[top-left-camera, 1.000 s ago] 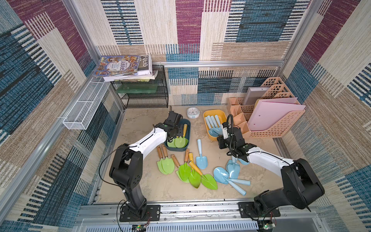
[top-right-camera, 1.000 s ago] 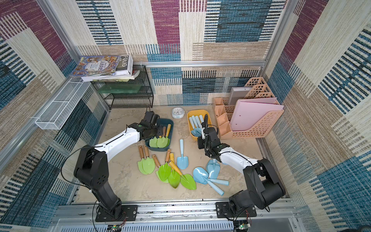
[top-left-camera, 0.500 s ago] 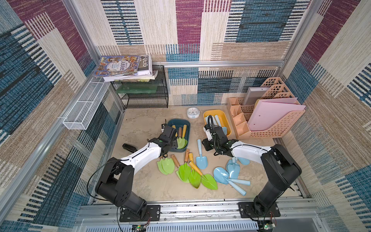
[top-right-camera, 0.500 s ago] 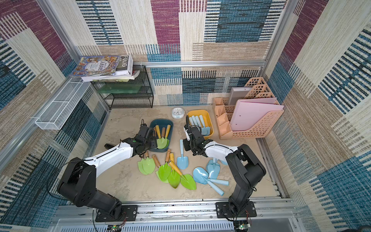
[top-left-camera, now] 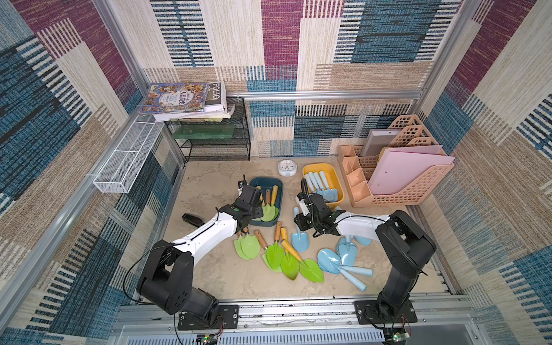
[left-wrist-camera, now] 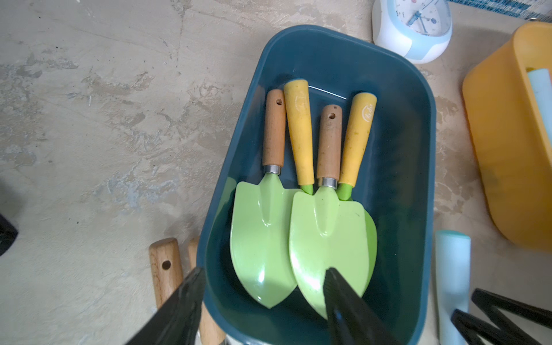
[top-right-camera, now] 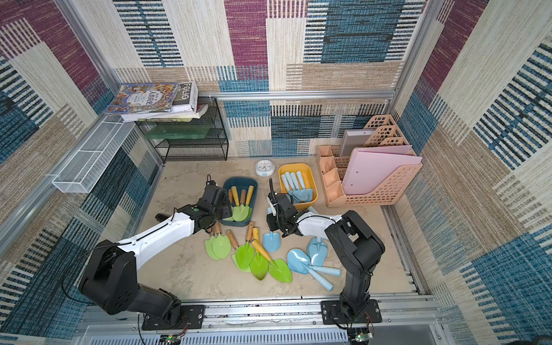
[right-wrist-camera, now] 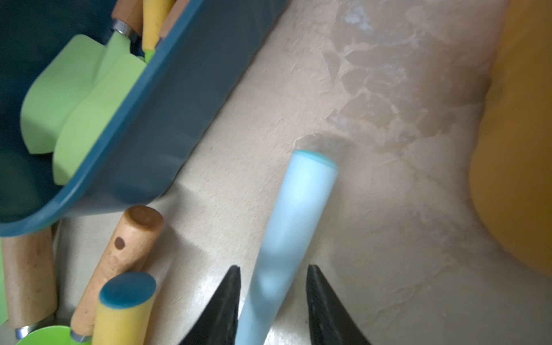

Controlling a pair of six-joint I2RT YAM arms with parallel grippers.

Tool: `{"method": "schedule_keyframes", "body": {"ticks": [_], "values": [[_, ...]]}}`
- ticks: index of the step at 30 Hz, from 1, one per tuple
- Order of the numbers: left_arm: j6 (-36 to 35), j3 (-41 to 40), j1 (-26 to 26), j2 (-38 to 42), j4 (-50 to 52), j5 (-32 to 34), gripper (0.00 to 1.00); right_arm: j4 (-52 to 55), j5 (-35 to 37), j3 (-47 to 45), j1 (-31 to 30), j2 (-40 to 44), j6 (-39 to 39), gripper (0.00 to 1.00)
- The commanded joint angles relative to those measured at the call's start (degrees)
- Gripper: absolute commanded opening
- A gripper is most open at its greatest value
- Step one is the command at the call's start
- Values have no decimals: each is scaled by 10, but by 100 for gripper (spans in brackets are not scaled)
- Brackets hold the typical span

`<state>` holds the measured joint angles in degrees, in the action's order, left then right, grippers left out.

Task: Sort the small shovels by color and place them into the storage box
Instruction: Pick up the shovel from the center of the board.

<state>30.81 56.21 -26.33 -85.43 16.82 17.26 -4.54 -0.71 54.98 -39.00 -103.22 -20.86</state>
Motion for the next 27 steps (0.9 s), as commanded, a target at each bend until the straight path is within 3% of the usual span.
{"method": "schedule_keyframes", "body": {"ticks": [1, 10, 15, 22, 27], "values": [[-8, 4, 1, 3, 4, 9, 65, 0, 6, 1, -6, -6, -9, 39], [-10, 6, 1, 2, 9, 13, 65, 21, 42, 4, -36, -27, -10, 35], [-10, 5, 1, 4, 11, 17, 65, 29, 69, 6, -33, -17, -1, 17], [-10, 2, 1, 3, 11, 21, 65, 33, 42, 40, 1, 46, 39, 13], [-11, 2, 1, 1, 10, 20, 65, 52, 12, 105, 64, 75, 63, 15]]}}
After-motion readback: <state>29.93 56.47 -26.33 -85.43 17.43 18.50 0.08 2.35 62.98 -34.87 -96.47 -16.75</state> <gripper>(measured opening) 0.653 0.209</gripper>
